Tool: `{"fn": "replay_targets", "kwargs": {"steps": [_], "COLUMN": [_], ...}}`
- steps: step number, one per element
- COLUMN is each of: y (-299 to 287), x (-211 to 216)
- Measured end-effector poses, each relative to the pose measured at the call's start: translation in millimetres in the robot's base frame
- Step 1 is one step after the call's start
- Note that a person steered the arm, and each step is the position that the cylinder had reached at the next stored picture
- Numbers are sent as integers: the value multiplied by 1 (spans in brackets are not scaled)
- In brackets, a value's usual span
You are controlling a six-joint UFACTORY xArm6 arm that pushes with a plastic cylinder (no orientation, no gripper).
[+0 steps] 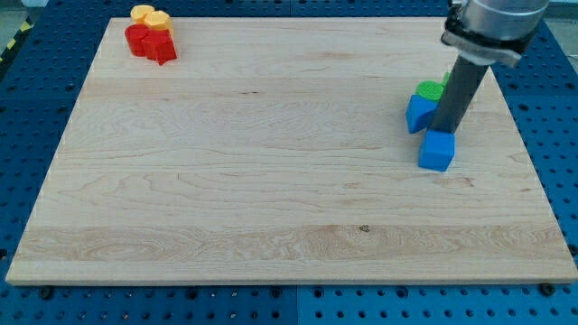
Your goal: Push the blue cube towards the bottom center of the board
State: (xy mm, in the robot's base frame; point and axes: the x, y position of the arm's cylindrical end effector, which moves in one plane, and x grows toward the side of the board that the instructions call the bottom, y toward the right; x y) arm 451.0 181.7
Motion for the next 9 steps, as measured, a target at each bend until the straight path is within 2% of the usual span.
{"fn": "replay_targets", "kwargs": {"steps": [2, 5, 9], "y": [-5, -7, -2], "x": [66, 137, 103]}}
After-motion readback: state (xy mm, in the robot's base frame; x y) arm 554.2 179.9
